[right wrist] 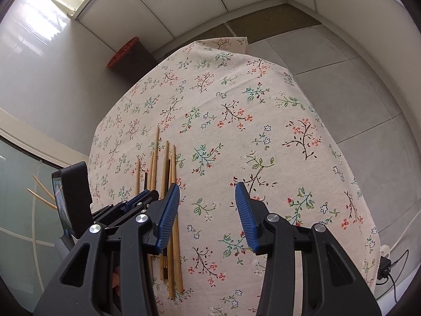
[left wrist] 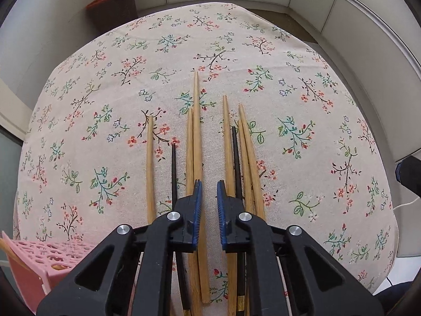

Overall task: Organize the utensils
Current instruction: 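Move both tools back over the remaining chopsticks with fingers open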

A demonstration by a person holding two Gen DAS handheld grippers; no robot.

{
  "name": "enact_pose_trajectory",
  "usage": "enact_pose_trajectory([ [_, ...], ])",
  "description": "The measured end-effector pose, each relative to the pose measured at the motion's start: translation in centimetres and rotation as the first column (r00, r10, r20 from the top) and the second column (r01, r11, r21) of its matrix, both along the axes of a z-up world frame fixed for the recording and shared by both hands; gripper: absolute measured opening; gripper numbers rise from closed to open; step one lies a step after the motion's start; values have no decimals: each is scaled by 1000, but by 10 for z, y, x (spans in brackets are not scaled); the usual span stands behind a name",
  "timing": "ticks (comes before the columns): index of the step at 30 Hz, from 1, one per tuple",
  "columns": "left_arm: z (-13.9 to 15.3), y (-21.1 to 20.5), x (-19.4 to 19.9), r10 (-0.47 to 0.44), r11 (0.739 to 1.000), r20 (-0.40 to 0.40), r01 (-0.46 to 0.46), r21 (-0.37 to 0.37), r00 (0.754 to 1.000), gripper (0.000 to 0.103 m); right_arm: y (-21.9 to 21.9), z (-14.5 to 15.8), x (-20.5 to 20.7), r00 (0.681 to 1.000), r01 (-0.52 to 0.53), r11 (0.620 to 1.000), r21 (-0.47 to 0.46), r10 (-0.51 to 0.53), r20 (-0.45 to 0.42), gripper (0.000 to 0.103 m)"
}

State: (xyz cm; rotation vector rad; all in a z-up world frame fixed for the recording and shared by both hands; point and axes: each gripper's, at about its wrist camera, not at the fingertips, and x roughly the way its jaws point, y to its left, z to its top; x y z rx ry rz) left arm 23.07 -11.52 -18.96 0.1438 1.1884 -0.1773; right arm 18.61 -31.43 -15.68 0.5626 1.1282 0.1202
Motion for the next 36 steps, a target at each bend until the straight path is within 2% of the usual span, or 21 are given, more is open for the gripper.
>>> enact_pose_trajectory([
  [7,-4,-6,8,-11,999,-16,12,41,1000,13,2,-1,1,1000,-5,1000,8,5,-5,44],
  [11,-11,-5,16,-8,1000,-78,8,-8,997,13,0,-1,0,1000,-1,1000,13,1,-5,44],
  [12,-11,-5,17,-4,1000,-74,4,1,997,14,0,-2,0,1000,0,1000,15,0,-5,44],
  [14,-10,-6,18,17,997,-44,-14,77,999,15,-1,-2,0,1000,3,1000,16,-3,-5,44],
  [15,-8,-7,16,17,996,-28,-15,83,999,13,-1,-2,0,1000,2,1000,16,-2,-3,44],
  [16,-4,-8,14,6,999,-17,-5,48,1000,14,-1,-1,0,1000,3,1000,16,-3,-1,44],
  [17,0,-9,10,0,1000,-14,0,17,1000,23,-1,-1,0,1000,3,1000,17,-3,2,44],
  [19,3,-10,5,10,1000,-6,-10,18,1000,37,0,0,1,1000,-1,1000,17,1,3,44],
  [20,4,-9,5,15,1000,-3,-15,22,1000,37,0,-1,1,1000,-3,1000,18,3,1,44],
  [23,1,-3,3,53,996,11,-54,68,999,36,2,-1,1,1000,-8,1000,20,8,1,44],
  [26,0,3,3,74,996,13,-74,56,997,36,1,0,1,1000,-3,1000,22,3,6,44],
  [29,-6,0,6,56,996,2,-56,72,998,34,2,-1,1,1000,-4,1000,22,4,4,44],
  [30,-9,0,8,53,996,-5,-53,68,999,31,2,-1,1,1000,-4,1000,24,4,2,44],
  [32,-9,3,10,62,998,-23,-62,13,998,18,1,-1,2,1000,-4,1000,22,4,1,44],
  [34,-9,1,13,58,998,-29,-57,17,998,14,1,-1,2,1000,-2,1000,20,2,3,44],
  [36,-9,-4,16,44,998,-27,-43,39,999,13,0,-2,2,1000,1,1000,20,-1,-1,44],
])
